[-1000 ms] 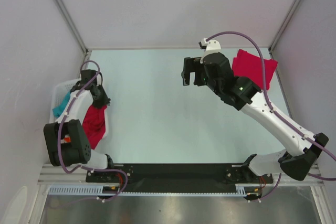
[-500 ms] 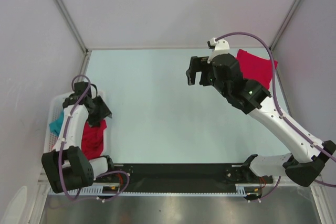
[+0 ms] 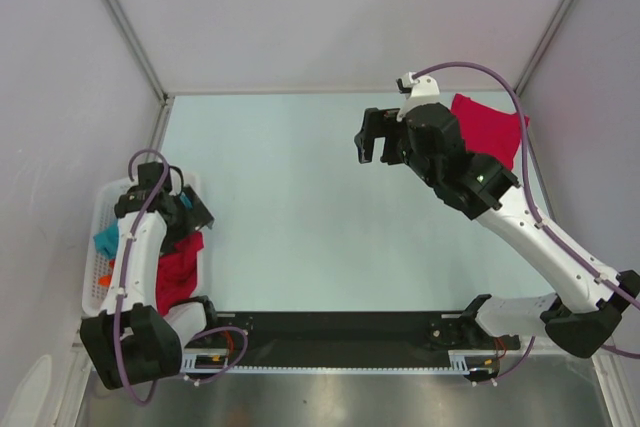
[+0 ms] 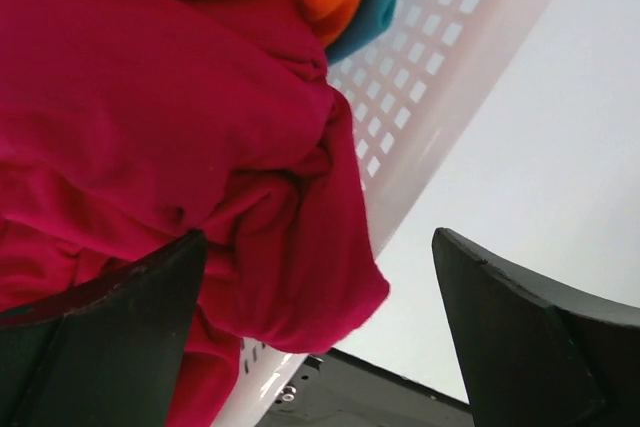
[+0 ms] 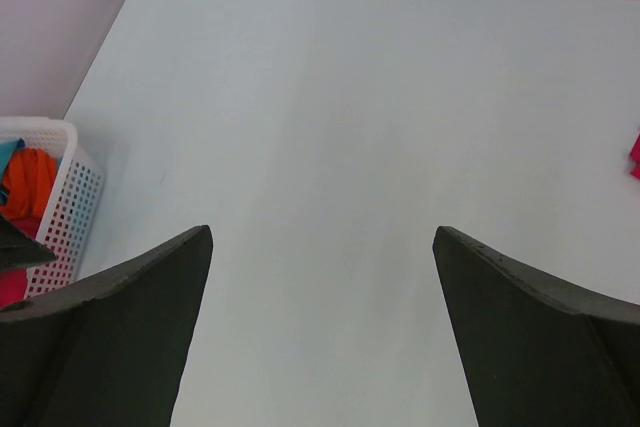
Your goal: Fold and stack the t-shirts
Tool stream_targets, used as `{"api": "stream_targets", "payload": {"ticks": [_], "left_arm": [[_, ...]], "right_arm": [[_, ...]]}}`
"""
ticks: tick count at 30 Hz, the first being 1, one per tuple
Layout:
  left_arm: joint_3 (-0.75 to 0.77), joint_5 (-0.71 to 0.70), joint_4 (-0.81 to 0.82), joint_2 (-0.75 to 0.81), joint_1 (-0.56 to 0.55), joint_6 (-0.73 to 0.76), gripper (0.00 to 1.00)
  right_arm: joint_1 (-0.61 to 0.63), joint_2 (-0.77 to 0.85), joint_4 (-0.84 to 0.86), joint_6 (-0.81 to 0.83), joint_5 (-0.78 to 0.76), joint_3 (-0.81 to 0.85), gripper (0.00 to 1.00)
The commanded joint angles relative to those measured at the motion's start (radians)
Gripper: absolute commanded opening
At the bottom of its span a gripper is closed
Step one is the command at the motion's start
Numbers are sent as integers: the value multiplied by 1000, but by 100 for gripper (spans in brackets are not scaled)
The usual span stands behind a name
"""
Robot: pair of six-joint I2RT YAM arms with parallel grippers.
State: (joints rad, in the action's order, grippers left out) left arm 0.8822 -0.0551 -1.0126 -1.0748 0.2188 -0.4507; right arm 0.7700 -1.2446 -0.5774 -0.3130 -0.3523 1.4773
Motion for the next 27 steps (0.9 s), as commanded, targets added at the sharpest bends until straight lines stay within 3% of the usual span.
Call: {"api": "stream_targets", "payload": {"ticks": [1,4,9,16,27], "left_arm": [[55,-115,-6,0,-32,24,99],[98,-155,-11,-19,-35,24,100],[161,-75,-20,-34,-50,-17,100],[258,-264,-70,-86,-246,-71,100],[235,-333,-93,-160,-381,-108,100]], "right_arm": [[-3,31,24,-8,9,1,100],[-3,25,22,-14,15,3,100],[-3,19,14,-11,10,8,99],[-3,14,5,-3,-7,-2,99],[-3,-12,7,5,-11,5,99]]}}
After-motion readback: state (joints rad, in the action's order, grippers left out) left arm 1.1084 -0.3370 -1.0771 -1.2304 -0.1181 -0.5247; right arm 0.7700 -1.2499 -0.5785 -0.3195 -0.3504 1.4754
